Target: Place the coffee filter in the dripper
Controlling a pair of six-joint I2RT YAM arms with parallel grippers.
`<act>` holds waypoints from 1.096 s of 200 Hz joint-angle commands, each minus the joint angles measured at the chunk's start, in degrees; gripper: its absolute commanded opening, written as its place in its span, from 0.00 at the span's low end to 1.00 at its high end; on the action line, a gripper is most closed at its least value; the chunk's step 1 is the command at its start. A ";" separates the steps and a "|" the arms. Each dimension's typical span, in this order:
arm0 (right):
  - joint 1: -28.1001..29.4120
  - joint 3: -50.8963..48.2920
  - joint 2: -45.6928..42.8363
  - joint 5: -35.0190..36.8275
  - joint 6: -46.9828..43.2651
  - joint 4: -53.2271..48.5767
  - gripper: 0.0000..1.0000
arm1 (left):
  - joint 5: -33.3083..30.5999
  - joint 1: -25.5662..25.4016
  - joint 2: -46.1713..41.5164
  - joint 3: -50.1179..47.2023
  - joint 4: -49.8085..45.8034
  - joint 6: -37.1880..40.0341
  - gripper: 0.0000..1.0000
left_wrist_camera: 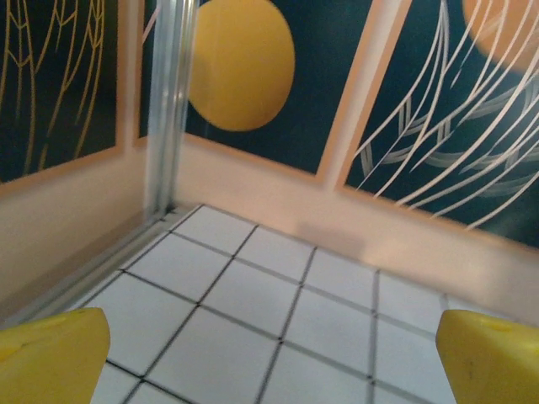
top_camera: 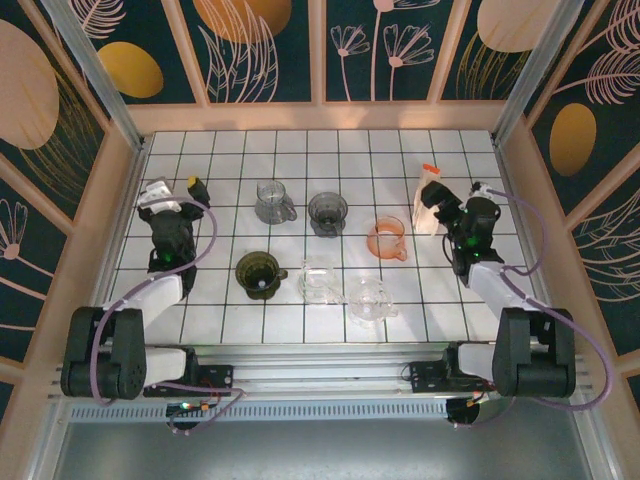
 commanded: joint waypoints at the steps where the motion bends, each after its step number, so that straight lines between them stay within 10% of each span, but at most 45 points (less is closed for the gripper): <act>1: 3.90 2.28 -4.08 -0.66 -2.71 -4.00 0.99 | -1.32 0.46 -1.50 5.68 -12.36 -18.32 0.99; 25: 7.78 2.17 -7.70 1.24 -3.78 -10.94 0.98 | -0.42 0.48 -1.15 17.25 -35.33 -28.38 0.99; 72: 12.77 1.17 -16.25 1.77 -3.35 -26.15 0.89 | 12.04 0.47 -11.12 5.70 -17.36 -34.55 0.99; 219: 36.32 0.28 -23.37 3.55 11.48 -53.40 0.86 | 41.34 -0.23 -13.53 6.67 -21.24 -41.07 0.99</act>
